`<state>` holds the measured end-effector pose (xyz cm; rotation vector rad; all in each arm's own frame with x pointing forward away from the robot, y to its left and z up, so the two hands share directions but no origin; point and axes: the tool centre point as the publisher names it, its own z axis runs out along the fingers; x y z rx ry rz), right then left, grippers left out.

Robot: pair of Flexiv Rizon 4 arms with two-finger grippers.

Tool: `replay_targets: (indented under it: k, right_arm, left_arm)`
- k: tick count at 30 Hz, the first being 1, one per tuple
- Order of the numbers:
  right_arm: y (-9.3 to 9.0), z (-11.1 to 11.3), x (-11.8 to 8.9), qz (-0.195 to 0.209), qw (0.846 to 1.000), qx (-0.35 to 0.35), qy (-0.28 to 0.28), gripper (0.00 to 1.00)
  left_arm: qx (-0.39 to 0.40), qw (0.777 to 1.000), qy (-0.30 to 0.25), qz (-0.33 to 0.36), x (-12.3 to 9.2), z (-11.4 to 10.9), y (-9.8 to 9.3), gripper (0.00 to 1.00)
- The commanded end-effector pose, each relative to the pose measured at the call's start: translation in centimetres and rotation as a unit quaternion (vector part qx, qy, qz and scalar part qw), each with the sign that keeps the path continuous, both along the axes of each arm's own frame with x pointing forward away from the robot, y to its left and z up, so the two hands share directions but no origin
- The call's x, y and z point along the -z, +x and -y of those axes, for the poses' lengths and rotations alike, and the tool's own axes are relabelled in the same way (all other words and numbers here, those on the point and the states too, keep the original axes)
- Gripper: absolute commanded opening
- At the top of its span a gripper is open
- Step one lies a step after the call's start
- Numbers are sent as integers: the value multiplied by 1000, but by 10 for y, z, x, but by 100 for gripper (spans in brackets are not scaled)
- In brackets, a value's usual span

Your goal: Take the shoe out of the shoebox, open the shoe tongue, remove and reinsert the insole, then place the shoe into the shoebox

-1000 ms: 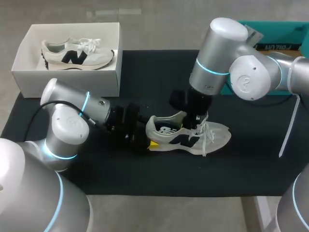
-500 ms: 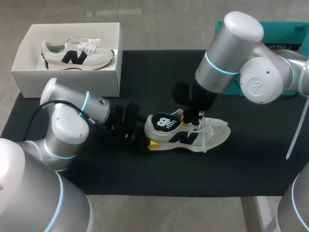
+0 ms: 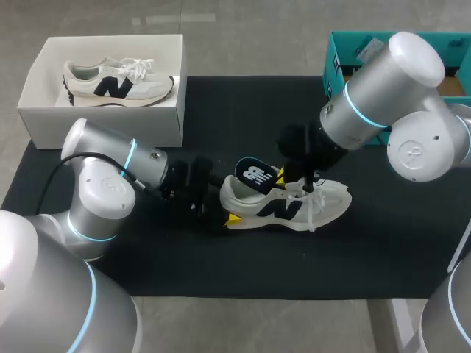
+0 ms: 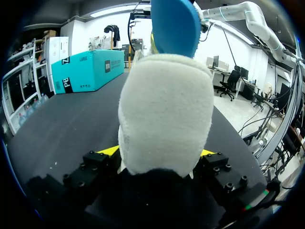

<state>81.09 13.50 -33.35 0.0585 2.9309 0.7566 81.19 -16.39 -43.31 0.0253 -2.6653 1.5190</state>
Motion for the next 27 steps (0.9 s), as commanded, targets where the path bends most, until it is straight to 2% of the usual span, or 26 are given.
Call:
replay_targets:
  k: [1, 10, 16, 19, 27]
  right_arm:
    - [12, -9, 8, -3, 1000, -16, 24, 0]
    - [30, -29, 14, -9, 998, -50, 32, 0]
    - [31, -25, 19, -13, 998, -49, 37, 1]
    - [31, -24, 22, -15, 998, -49, 38, 18]
    - [39, -26, 32, -27, 997, -53, 46, 23]
  left_arm:
    - [0, 1000, 1, 0, 3, 1, 1, 0]
    - [0, 1000, 1, 0, 3, 1, 1, 0]
    - [0, 1000, 1, 0, 3, 1, 1, 0]
    - [0, 1000, 1, 0, 3, 1, 1, 0]
    - [0, 1000, 1, 0, 3, 1, 1, 0]
